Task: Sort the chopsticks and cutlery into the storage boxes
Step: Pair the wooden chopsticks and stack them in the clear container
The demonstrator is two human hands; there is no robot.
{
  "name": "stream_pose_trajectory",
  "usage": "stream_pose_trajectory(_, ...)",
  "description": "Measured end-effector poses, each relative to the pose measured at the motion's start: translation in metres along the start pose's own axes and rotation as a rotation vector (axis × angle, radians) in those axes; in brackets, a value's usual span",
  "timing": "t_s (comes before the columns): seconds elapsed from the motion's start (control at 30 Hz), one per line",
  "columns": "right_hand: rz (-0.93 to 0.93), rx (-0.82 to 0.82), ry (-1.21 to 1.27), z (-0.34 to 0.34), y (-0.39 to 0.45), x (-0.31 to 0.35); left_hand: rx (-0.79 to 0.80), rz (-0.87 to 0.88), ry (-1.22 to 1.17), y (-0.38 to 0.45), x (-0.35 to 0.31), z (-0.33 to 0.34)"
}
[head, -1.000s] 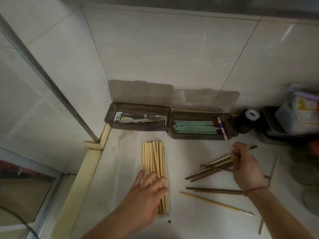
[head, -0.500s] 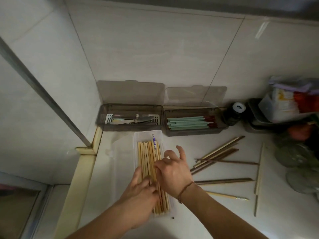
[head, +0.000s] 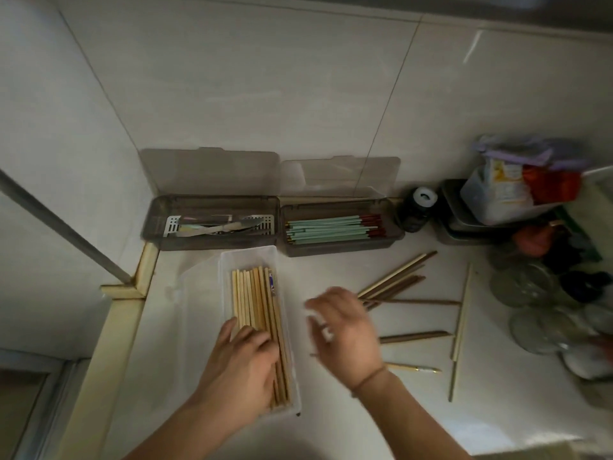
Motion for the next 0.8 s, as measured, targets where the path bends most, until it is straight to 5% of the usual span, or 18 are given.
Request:
stream_pose_trajectory(0.1, 0.602, -0.197, -0.098, -0.066, -0.049, -0.1, -0.115, 0.093, -0.167, 0.011, -0.023, -0.003)
stream_pose_trajectory(0.17, 0.993, -0.049, -0.17, -0.093, -0.095, -0.16, -0.128, 0.173, -0.182, 0.024, -0.048, -0.003)
stream_pose_trajectory(0.23, 1.165, 0.23, -0.263, -0.102, -0.129, -0.195, -0.123, 0.234, -0.174, 0.038, -0.07, 0.005)
stream_pose_trajectory(0.3, 1.217, 0.488, -0.311, -0.099, -0.152, -0.21, -0.083, 0.259, -0.16, 0.052, -0.088, 0.017)
stream_pose_trajectory(0.37, 1.205, 0.572, -0.301, -0.094, -0.163, -0.215, -0.038, 0.24, -0.154, 0.064, -0.099, 0.027)
stream_pose_trajectory(0.67, 1.141, 0.471, -0.321, -0.107, -0.161, -0.202, -0.05, 0.121, -0.406, 0.066, -0.109, 0.032)
stream_pose_trajectory(0.8, 0.886, 0.301, -0.204, -0.11, -0.123, -0.138, -0.014, -0.06, -0.752, 0.065, -0.115, 0.018)
Point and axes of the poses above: each hand's wrist, its own y-axis towards the middle knuckle, its own z-axis out of the palm, x = y × z, the point moved 6 cm from there along y, towards the middle knuckle, and after that the axes turned 2 degrees about z, right-handed, at the moved point
